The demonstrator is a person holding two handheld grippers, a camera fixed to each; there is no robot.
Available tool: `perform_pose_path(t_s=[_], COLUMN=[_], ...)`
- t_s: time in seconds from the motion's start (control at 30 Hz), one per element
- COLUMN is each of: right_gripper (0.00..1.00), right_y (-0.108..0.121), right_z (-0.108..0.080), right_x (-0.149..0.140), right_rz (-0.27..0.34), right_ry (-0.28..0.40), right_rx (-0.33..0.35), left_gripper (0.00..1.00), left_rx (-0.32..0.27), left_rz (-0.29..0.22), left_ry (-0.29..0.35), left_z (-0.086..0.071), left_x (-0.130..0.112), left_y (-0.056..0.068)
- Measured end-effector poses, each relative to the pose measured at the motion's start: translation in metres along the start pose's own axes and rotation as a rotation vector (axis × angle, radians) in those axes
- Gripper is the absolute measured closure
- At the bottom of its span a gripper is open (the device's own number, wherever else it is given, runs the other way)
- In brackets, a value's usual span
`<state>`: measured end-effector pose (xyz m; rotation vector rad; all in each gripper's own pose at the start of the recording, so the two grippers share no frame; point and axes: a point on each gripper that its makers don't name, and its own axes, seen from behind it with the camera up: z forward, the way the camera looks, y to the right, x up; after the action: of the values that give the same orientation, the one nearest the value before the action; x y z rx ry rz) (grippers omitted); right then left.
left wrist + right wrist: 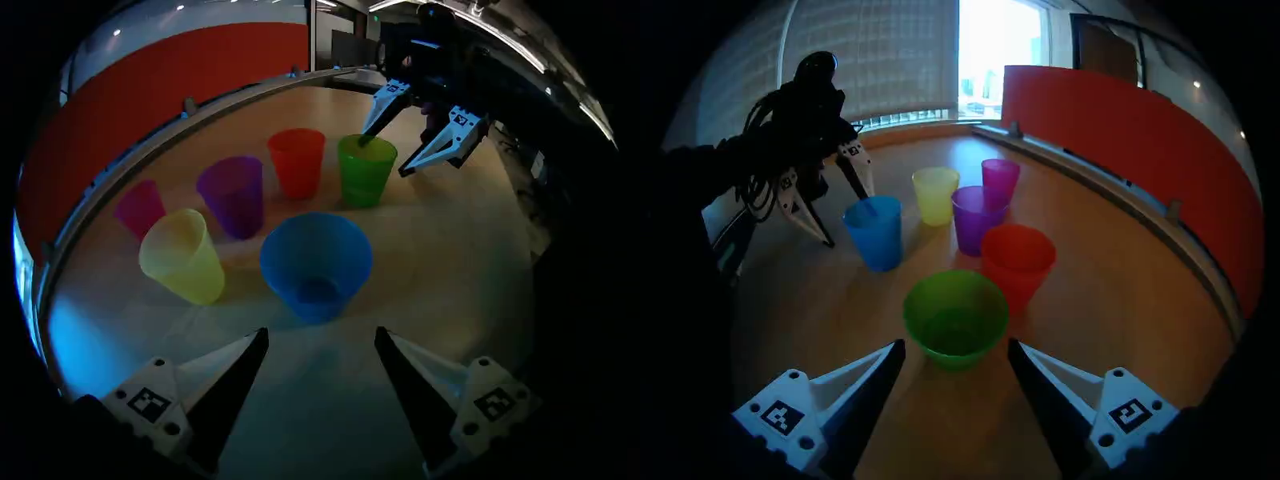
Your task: Pour water
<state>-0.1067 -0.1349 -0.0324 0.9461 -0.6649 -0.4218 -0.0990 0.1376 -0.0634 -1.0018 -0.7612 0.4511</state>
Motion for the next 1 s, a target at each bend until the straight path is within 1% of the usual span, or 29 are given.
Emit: perform_pose_path(t_s=[0.1,0.2,0.3,0.37,0.5,0.6,0.7,0.8,0.9,1.0], right_gripper=[0.0,0.0,0.01,0.01,0.01,0.01,0.01,0.01,0.01,0.01], right_y=[0.002,0.006,0.01,0.011,0.014,0.017,0.024,0.035,0.049,0.062], right_z=[-0.009,-0.017,-0.024,-0.028,-0.037,-0.043,-0.05,-0.059,-0.068,-0.076], right_x=[-0.006,-0.013,-0.017,-0.019,-0.022,-0.022,-0.02,-0.016,-0.013,-0.011], right_rz=[0.001,0.008,0.016,0.022,0.032,0.046,0.077,0.121,0.161,0.188], right_ry=[-0.006,-0.016,-0.019,-0.019,-0.017,-0.008,0.015,0.052,0.085,0.108], right_rx=[-0.016,-0.038,-0.056,-0.066,-0.093,-0.119,-0.156,-0.205,-0.265,-0.335], left_gripper=[0.01,0.01,0.01,0.01,0.01,0.01,0.01,0.01,0.01,0.01], left_rx=[0.02,0.045,0.073,0.085,0.111,0.135,0.175,0.215,0.253,0.3], left_rz=[-0.014,-0.028,-0.052,-0.069,-0.087,-0.09,-0.105,-0.137,-0.17,-0.19], left_ry=[0.002,0.006,0.014,0.024,0.042,0.048,0.062,0.091,0.123,0.159], left_z=[-0.007,-0.014,-0.022,-0.026,-0.033,-0.038,-0.045,-0.053,-0.059,-0.065], left_x=[-0.005,-0.009,-0.011,-0.011,-0.012,-0.016,-0.018,-0.017,-0.016,-0.014], left_y=[-0.004,-0.01,-0.02,-0.023,-0.028,-0.031,-0.039,-0.049,-0.056,-0.064])
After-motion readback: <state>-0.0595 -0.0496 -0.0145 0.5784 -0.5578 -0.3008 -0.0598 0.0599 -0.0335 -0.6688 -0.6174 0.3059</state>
